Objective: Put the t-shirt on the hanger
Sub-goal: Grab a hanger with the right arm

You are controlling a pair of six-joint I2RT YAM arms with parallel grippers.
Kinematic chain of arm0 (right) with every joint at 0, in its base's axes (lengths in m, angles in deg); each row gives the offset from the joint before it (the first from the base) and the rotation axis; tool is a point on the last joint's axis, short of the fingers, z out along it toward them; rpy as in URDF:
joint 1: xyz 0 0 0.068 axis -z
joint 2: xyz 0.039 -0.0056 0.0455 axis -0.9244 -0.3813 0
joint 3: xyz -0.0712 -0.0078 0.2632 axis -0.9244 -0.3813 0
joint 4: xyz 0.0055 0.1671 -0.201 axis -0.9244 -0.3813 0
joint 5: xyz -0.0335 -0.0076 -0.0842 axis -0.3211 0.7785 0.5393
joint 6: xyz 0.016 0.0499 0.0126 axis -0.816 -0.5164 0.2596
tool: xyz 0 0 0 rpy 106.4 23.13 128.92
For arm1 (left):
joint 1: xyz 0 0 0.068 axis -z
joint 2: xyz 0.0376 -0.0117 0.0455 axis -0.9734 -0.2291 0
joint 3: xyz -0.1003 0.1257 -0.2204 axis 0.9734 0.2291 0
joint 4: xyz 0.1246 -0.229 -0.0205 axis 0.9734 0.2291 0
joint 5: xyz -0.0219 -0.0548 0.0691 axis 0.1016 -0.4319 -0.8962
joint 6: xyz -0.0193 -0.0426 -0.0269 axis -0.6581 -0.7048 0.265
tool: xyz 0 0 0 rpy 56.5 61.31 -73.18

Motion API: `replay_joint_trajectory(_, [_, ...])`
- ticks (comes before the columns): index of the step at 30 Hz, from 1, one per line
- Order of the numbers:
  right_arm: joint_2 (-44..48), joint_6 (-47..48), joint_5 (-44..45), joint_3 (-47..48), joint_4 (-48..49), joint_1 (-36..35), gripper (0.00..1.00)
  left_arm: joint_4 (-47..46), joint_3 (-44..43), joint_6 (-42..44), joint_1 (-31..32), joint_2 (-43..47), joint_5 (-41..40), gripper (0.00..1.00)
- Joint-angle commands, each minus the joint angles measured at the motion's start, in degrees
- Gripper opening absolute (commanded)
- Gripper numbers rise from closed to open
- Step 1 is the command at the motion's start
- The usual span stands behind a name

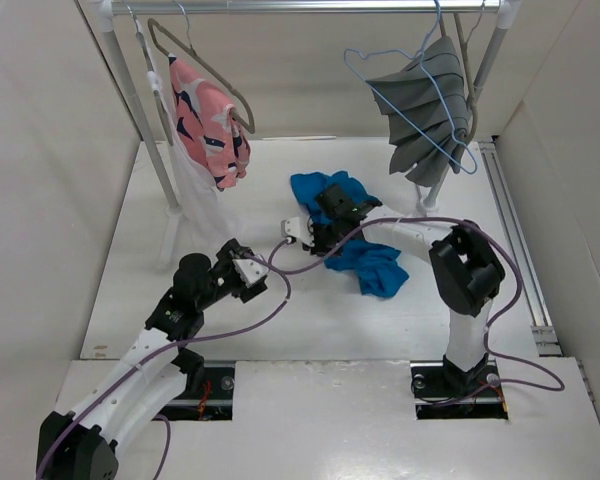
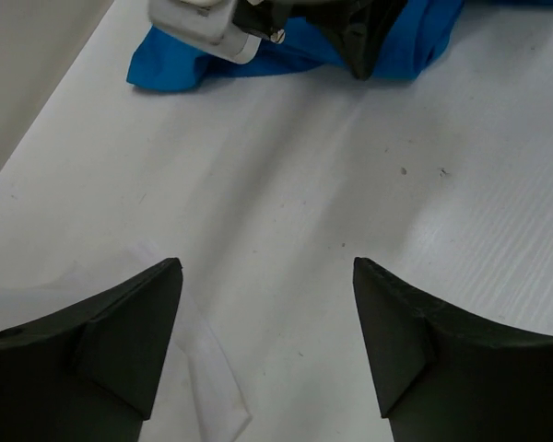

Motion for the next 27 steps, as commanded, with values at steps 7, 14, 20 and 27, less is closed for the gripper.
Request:
replay_joint_trajectory(7, [10.13,1.56,-11.39,6.95,5.14,-4.61,0.64,0.28,-2.46,-1.10,0.27,-1.57,4.74,0.68])
replay_joint_trajectory(14, [16.44,-2.47,-3.14,7.31,2.47,-4.00,1.00,4.84,-8.42,0.75,0.80,-11.75,9.22,0.81])
replay_joint_trajectory(20, [27.78,-9.95,13.63,6.95,0.55,-3.99,1.00,3.63,-14.85,0.84,3.50,-24.67,9.42,0.73])
replay_joint_trajectory(27, [36.31,-12.94,24.29,9.41,-1.13,-4.52,1.00,0.73,-20.48,-2.41,13.09,-38.82,-4.53,0.67])
